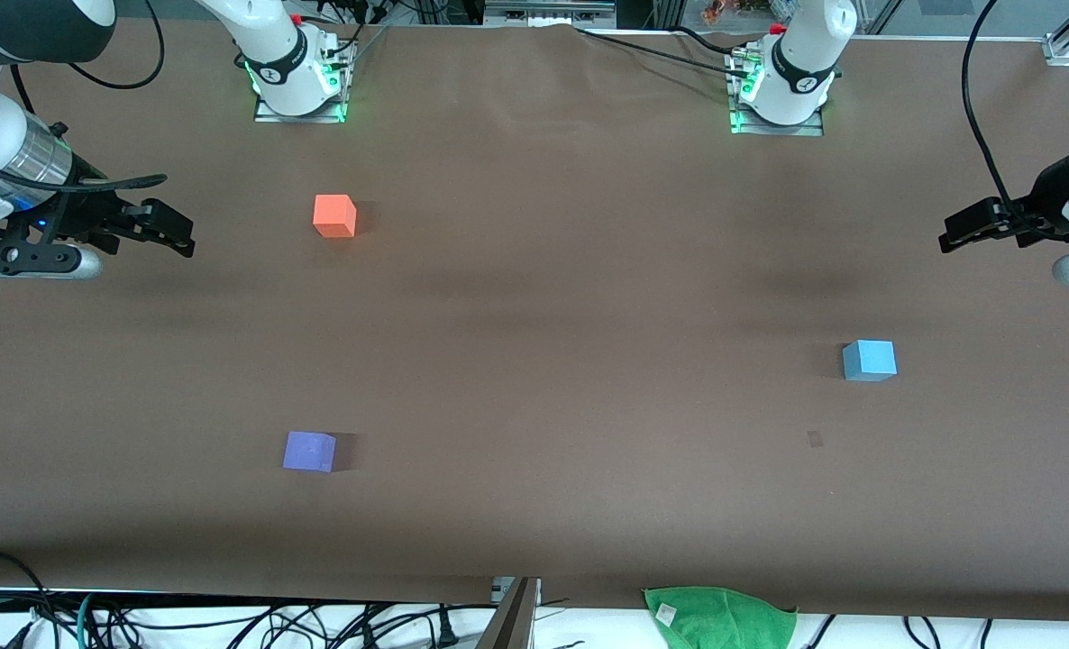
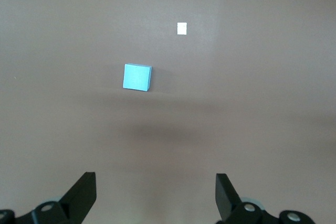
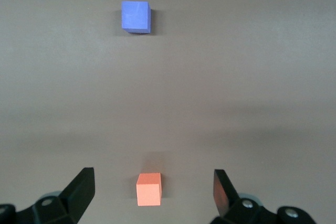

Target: Place blue block between orange and purple blocks

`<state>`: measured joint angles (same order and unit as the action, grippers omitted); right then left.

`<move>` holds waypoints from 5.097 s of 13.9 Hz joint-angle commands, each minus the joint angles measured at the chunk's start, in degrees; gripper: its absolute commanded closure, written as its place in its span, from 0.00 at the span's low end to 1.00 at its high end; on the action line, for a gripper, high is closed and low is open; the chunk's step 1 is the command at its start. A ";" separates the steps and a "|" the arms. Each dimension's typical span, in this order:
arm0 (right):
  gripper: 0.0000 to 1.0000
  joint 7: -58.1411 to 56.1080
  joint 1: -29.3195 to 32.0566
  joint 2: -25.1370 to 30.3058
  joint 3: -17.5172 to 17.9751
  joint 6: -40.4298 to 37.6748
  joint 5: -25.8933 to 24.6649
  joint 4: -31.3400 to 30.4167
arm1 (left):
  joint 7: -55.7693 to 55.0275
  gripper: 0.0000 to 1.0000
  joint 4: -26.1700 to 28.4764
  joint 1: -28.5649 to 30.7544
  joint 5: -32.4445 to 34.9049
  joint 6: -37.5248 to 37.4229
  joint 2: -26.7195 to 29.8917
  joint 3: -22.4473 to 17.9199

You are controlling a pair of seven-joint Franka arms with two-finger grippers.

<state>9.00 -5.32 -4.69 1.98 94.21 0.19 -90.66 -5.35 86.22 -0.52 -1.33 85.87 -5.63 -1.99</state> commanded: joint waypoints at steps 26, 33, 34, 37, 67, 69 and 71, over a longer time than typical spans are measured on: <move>0.00 -0.74 0.48 -0.05 0.22 -0.87 -0.37 0.75 | 15.27 0.00 22.22 6.59 -0.16 41.80 -20.91 -0.03; 0.00 -0.74 0.48 -0.05 0.22 -0.87 -0.37 0.75 | 17.57 0.00 24.69 7.38 -0.34 49.91 -23.73 0.15; 0.00 -0.74 0.48 -0.05 0.22 -0.87 -0.37 0.75 | 17.57 0.00 25.04 7.38 -0.34 50.97 -23.82 0.15; 0.00 -0.74 0.48 -0.05 0.22 -0.87 -0.37 0.75 | 17.57 0.24 24.96 7.55 -0.34 51.24 -24.34 0.15; 0.00 0.14 -0.04 -0.49 0.48 -0.17 -0.19 1.10 | -42.54 0.64 -8.09 -30.84 -0.42 41.22 -40.87 12.12; 0.00 0.23 -0.05 -0.58 0.57 0.01 -0.10 1.10 | -46.04 0.50 -8.09 -32.70 -0.42 41.14 -42.00 10.87; 0.00 -0.29 -0.05 -1.46 0.57 0.62 0.16 1.10 | -48.26 0.44 -8.00 -33.75 -0.42 41.13 -43.06 10.96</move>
<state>9.00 -5.42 -4.96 2.26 94.34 0.20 -90.63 -51.39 80.32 -32.57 -1.50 127.55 -46.80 10.02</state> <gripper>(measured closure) 0.000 0.427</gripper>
